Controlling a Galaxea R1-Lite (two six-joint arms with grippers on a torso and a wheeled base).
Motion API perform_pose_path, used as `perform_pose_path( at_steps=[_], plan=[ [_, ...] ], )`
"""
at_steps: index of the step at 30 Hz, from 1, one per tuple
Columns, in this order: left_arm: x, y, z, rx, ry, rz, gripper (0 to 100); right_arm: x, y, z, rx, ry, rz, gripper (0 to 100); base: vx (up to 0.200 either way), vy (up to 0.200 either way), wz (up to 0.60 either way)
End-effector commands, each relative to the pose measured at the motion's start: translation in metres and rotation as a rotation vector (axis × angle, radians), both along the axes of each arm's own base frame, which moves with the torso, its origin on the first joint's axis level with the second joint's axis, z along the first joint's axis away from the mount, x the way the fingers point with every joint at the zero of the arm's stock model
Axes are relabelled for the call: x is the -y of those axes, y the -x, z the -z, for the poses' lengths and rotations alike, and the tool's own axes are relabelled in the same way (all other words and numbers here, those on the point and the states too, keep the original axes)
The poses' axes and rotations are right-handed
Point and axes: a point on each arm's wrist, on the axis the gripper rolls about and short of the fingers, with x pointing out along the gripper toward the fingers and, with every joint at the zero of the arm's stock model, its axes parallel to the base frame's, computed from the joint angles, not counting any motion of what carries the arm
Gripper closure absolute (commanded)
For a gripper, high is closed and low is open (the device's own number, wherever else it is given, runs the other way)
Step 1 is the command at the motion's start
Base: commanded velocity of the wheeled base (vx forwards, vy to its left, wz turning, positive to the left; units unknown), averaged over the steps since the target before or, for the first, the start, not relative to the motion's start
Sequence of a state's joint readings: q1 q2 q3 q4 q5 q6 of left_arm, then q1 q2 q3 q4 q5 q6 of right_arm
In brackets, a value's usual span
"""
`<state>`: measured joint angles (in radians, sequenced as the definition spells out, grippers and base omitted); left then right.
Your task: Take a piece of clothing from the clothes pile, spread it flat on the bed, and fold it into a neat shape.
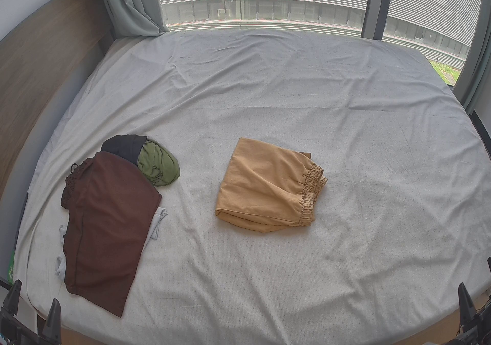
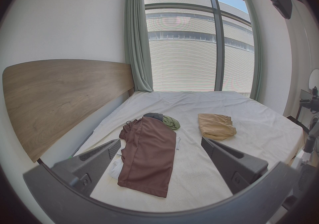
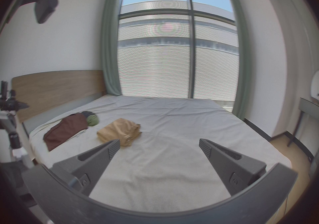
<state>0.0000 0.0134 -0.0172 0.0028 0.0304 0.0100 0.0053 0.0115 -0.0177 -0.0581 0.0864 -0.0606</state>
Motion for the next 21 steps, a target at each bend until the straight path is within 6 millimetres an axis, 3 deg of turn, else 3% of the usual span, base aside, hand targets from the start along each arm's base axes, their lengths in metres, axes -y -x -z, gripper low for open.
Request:
perform_pose_path(
  at_steps=[1, 5, 9, 21],
  plan=[
    [0.0, 0.0, 0.0041, 0.0, 0.001, 0.001, 0, -0.0008, -0.0005, 0.0062, -0.011, 0.05, -0.034, 0, 0.0, 0.0, 0.0],
    [0.0, -0.0001, 0.0047, -0.002, 0.004, 0.0, 0, 0.0022, -0.0001, 0.0121, -0.091, -0.086, 0.087, 0, 0.0, 0.0, 0.0],
    [0.0, -0.0001, 0.0045, -0.001, 0.002, 0.0, 0, 0.0011, -0.0007, 0.0103, -0.062, -0.017, 0.05, 0, 0.0, 0.0, 0.0],
    [0.0001, -0.0001, 0.0044, 0.001, 0.008, 0.003, 0, 0.0013, -0.0006, 0.0105, -0.065, -0.054, 0.047, 0, 0.0, 0.0, 0.0]
  ],
)
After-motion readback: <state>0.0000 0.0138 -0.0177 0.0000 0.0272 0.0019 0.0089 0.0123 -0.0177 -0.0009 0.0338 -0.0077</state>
